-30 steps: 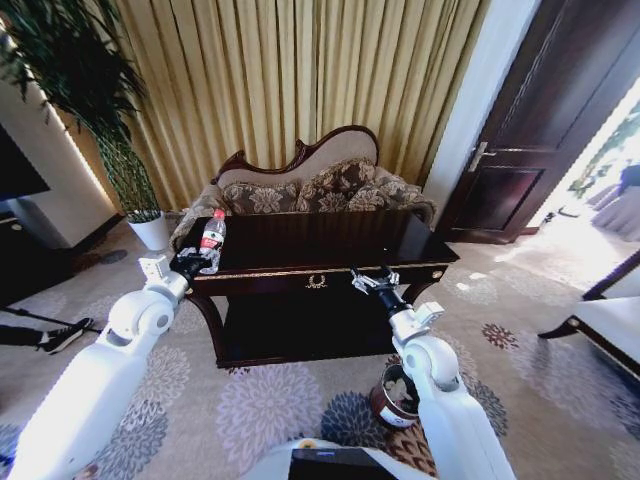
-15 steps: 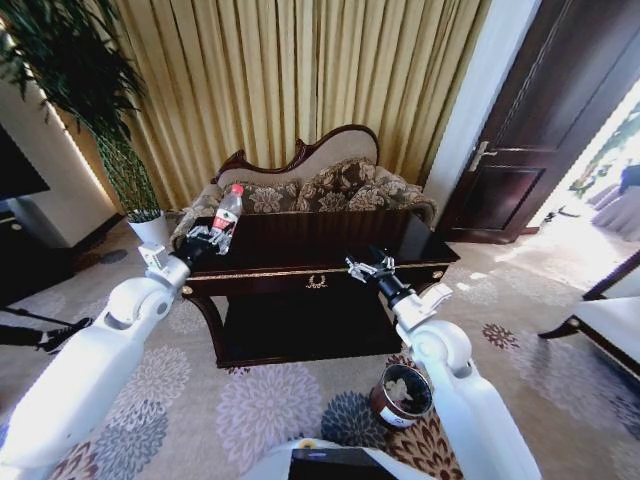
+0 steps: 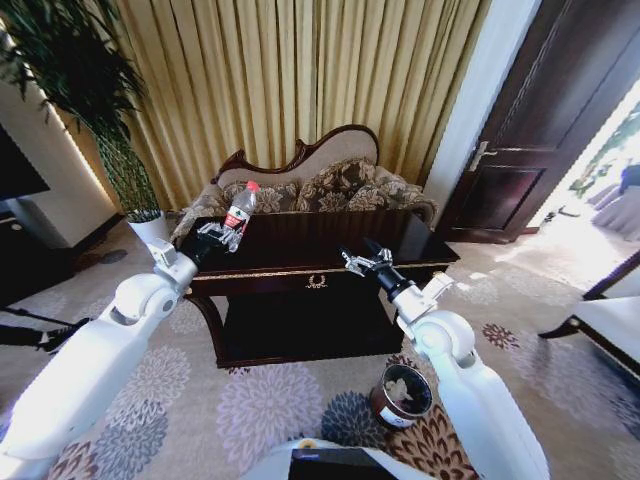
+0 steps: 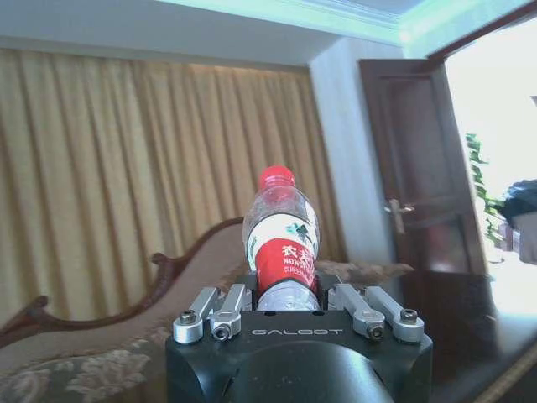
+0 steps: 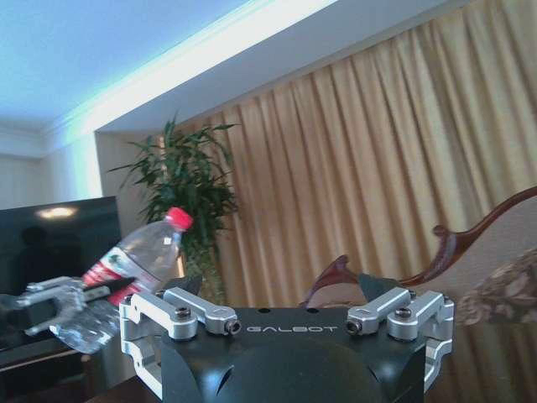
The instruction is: Move to the front of the table and place the trash on the table into the trash bin.
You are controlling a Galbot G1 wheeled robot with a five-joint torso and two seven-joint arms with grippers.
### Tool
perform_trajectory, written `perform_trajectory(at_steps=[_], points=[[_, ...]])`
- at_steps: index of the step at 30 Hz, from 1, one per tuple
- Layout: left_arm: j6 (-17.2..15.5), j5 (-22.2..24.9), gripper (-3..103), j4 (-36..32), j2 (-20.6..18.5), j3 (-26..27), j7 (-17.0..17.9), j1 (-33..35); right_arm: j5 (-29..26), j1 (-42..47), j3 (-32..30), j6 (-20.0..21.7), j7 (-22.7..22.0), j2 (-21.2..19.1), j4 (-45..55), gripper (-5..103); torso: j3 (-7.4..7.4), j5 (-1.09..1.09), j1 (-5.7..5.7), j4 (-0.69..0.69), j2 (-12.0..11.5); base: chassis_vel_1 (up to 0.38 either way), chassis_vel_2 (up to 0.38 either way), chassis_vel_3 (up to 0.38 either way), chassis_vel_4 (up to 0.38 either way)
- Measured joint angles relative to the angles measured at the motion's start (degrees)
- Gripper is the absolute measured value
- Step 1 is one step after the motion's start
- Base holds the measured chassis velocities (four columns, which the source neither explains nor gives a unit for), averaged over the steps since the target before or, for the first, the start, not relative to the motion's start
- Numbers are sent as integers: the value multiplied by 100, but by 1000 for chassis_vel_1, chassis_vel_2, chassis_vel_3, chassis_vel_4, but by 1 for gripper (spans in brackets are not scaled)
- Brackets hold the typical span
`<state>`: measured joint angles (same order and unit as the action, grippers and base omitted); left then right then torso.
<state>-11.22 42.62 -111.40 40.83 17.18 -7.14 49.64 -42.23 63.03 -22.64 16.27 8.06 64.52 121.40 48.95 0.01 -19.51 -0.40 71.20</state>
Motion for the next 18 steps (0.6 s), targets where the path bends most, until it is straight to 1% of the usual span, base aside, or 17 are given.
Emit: perform_trajectory(at_steps=[1,3,4,5,7,9,10,13,14,18], points=[[0,0,34,0,0,0,0,0,0,0,0,0,0,0,0,100,0,0,0,0,0,0,0,0,0],[50,-4,34,0,-72,-151,-42,-58,-48,-77,92,0,0,-57,-48,100,0,0,0,0,0,0,0,0,0],[87,-12,34,3,-156,-324,-93,-150,-102,-164,209,0,0,-131,-95,100,0,0,0,0,0,0,0,0,0],[87,-12,34,3,-156,-324,-93,-150,-102,-164,209,0,0,-131,-95,100,0,0,0,0,0,0,0,0,0],[149,-23,34,36,-263,-655,-150,-407,-263,-264,354,8,-1,-217,-111,100,0,1,0,0,0,0,0,0,0],[166,-24,34,55,-284,-867,-158,-638,-353,-328,447,22,0,-258,-118,100,0,0,0,0,0,0,0,0,0],[166,-24,34,55,-284,-867,-158,-638,-353,-328,447,22,0,-258,-118,100,0,0,0,0,0,0,0,0,0],[187,-23,34,119,-308,-1233,-156,-1109,-526,-427,541,31,-1,-305,-148,100,0,1,0,-2,0,0,0,0,0],[187,-23,34,119,-308,-1233,-156,-1109,-526,-427,541,31,-1,-305,-148,100,0,1,0,-2,0,0,0,0,0],[198,-26,34,141,-281,-1532,-132,-1495,-887,-726,643,73,-1,-283,-292,100,0,0,0,-1,0,0,0,0,0]])
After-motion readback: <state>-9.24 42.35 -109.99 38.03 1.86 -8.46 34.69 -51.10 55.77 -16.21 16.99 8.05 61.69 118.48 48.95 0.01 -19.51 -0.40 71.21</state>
